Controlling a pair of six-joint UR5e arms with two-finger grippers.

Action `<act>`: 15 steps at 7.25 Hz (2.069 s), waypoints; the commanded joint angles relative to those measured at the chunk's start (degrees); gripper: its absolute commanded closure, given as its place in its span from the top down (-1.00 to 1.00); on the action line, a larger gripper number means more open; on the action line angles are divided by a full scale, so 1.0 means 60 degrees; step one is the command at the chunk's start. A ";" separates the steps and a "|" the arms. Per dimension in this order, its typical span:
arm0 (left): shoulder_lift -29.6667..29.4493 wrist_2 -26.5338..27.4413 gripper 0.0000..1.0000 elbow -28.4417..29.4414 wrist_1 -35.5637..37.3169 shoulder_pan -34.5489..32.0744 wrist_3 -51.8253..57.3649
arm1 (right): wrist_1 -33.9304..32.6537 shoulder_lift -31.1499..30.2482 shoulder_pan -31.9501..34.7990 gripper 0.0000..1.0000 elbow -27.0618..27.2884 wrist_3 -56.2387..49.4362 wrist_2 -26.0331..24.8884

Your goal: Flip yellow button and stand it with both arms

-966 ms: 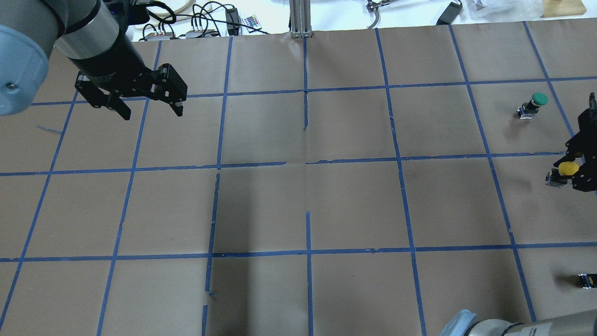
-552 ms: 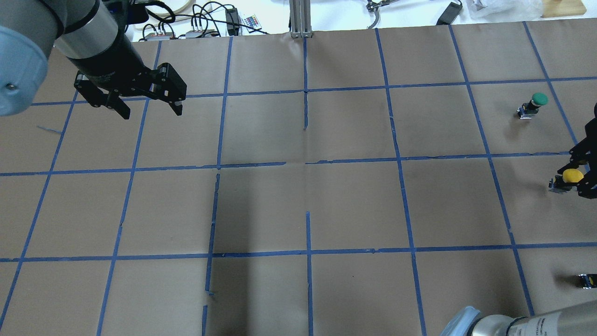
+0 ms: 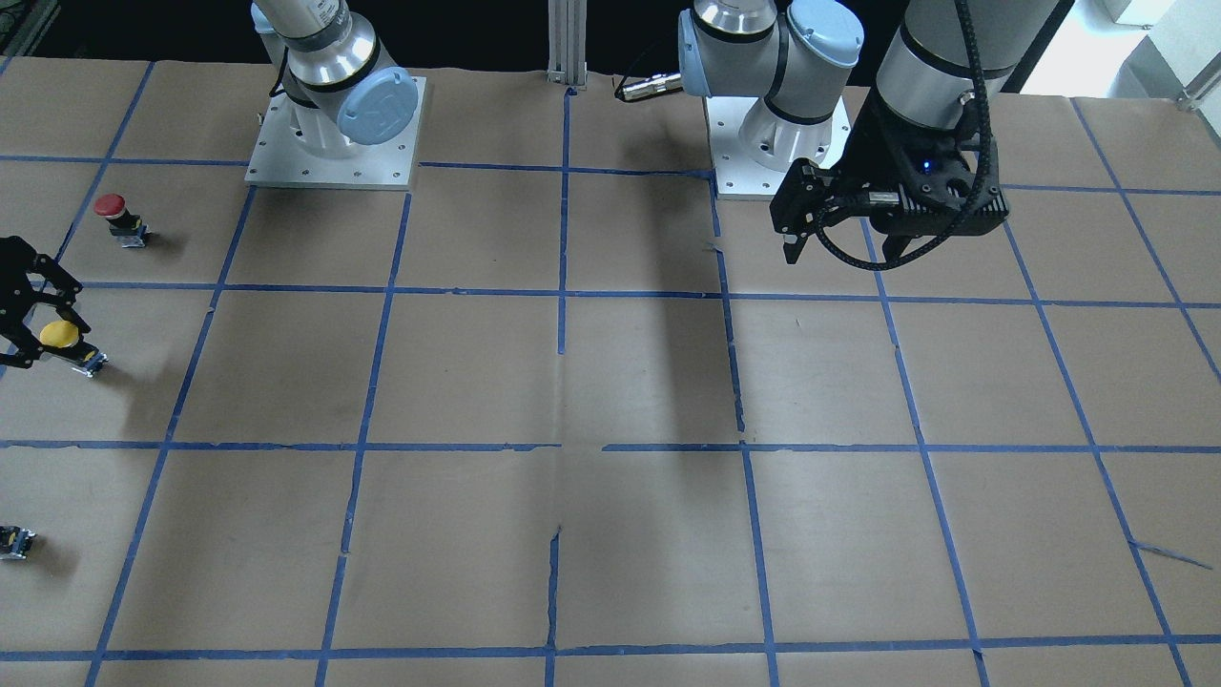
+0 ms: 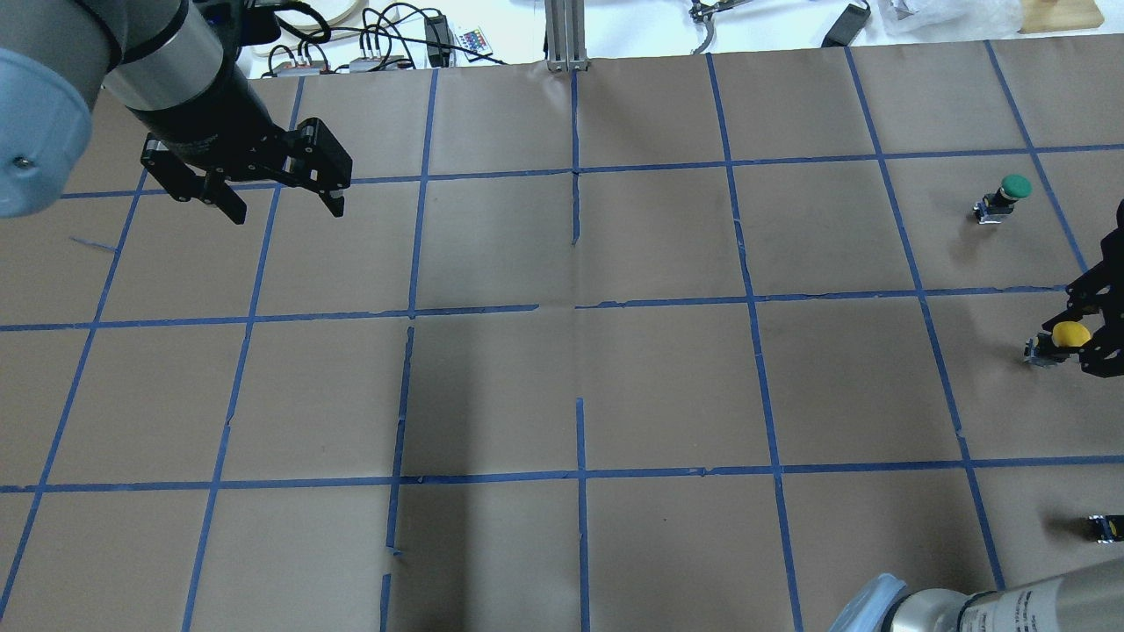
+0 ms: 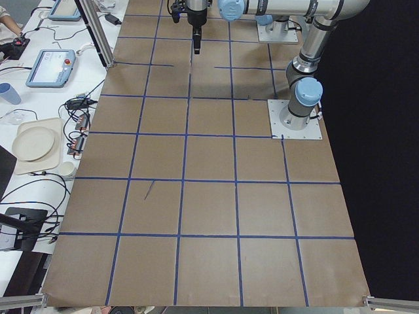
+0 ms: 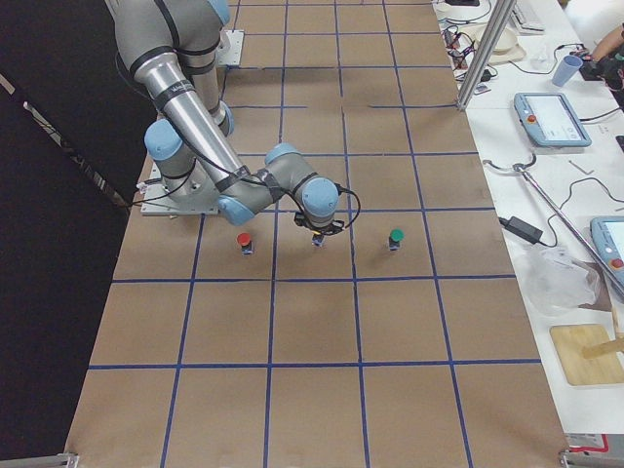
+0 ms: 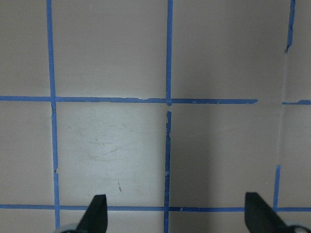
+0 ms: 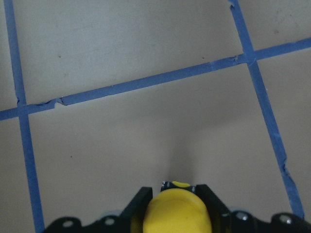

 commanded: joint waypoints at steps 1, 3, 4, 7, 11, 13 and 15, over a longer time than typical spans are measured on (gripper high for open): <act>0.0000 -0.0031 0.99 0.0000 0.0000 0.0000 0.0000 | 0.0006 0.0066 -0.0003 -0.22 0.0010 -0.0001 0.0018; 0.0000 -0.0060 0.99 0.0000 -0.0014 0.0000 -0.0014 | -0.0009 0.0168 -0.0003 0.03 -0.0004 -0.0001 0.0018; 0.0000 -0.0060 0.99 0.0000 0.0000 0.0000 -0.0014 | -0.0023 0.0169 -0.0003 0.26 -0.0004 -0.0001 0.0018; 0.0000 -0.0060 0.99 0.0015 0.0000 0.0000 -0.0014 | -0.0023 0.0096 -0.0003 0.76 -0.0120 0.0145 0.0018; 0.0000 -0.0046 0.99 0.0015 0.0015 0.0000 0.0000 | 0.0282 -0.0677 0.0143 0.76 -0.1013 0.1968 -0.0026; 0.0014 0.0012 0.99 0.0087 0.0015 -0.0014 -0.0014 | 0.0939 -0.2080 0.1003 0.81 -0.1059 0.5501 -0.0303; -0.0117 0.0013 0.99 0.0525 -0.0029 0.0015 0.0000 | 0.2650 -0.3443 0.1869 0.99 -0.1073 1.0913 -0.0713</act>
